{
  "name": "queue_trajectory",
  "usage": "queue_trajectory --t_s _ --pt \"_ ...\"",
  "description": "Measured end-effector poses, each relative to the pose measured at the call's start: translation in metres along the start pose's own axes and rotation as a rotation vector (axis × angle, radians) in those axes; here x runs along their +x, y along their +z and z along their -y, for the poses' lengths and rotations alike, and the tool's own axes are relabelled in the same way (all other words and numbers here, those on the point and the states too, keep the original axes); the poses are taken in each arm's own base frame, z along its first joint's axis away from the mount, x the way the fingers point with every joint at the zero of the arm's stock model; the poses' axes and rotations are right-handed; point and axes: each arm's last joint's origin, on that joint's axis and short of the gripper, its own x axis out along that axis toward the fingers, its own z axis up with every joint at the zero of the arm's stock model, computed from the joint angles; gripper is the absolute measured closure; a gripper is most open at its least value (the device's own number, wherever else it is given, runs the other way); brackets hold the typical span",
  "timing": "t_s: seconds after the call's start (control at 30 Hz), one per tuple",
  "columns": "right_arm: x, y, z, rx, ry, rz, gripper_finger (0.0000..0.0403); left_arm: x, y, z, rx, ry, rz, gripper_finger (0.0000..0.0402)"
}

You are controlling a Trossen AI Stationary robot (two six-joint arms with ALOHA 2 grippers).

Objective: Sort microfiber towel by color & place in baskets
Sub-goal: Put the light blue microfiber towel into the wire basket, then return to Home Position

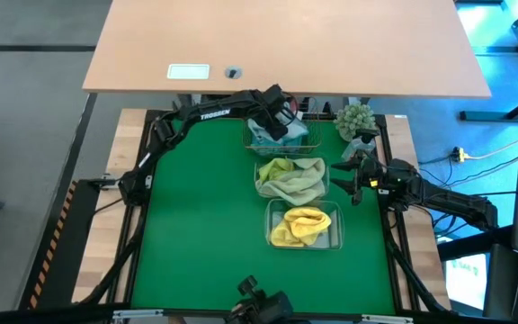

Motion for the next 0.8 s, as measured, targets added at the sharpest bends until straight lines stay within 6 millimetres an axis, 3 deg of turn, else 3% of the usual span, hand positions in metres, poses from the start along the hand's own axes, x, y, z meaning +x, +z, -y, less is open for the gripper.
queue_trajectory --t_s 0.17,0.4,0.8 --pt "0.000 0.000 0.000 -0.001 -0.001 0.000 0.0162 -0.003 -0.003 -0.002 -0.087 0.031 -0.027 0.0276" --pt "0.000 0.000 0.000 0.000 -0.004 -0.001 0.0162 -0.020 0.006 0.000 -0.075 -0.011 0.008 0.0270" --pt "0.000 0.000 0.000 0.001 -0.004 -0.002 0.0162 -0.075 0.039 0.002 -0.074 -0.061 0.109 0.0270"
